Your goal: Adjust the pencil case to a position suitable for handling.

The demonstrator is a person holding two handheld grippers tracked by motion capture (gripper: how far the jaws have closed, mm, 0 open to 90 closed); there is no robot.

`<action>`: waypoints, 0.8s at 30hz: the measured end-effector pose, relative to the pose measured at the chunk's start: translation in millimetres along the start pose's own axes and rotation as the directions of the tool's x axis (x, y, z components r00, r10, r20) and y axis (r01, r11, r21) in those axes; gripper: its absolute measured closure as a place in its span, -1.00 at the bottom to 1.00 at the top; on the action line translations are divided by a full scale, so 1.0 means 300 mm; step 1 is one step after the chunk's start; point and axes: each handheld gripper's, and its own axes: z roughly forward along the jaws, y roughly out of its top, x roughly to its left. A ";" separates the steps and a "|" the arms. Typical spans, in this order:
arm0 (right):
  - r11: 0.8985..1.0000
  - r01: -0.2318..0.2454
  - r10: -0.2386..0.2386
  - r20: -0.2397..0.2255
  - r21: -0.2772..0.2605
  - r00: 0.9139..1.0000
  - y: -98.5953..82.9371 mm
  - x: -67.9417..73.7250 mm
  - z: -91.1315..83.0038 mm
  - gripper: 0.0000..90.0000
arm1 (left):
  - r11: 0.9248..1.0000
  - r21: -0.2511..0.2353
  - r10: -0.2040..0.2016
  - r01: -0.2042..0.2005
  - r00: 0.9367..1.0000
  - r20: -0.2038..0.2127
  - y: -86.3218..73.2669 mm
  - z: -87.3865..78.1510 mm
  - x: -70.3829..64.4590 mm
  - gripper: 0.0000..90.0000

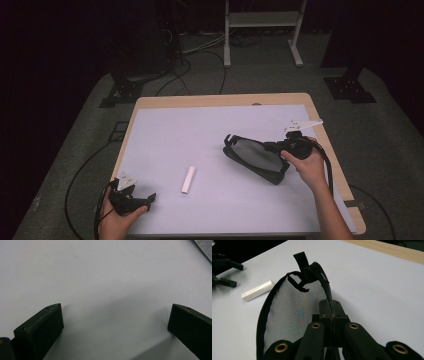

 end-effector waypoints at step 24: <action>0.992 0.109 -0.095 -0.193 0.063 0.977 0.024 0.081 0.056 0.97 | 1.000 -0.002 -0.003 0.003 1.000 0.000 0.000 0.001 -0.001 -1.00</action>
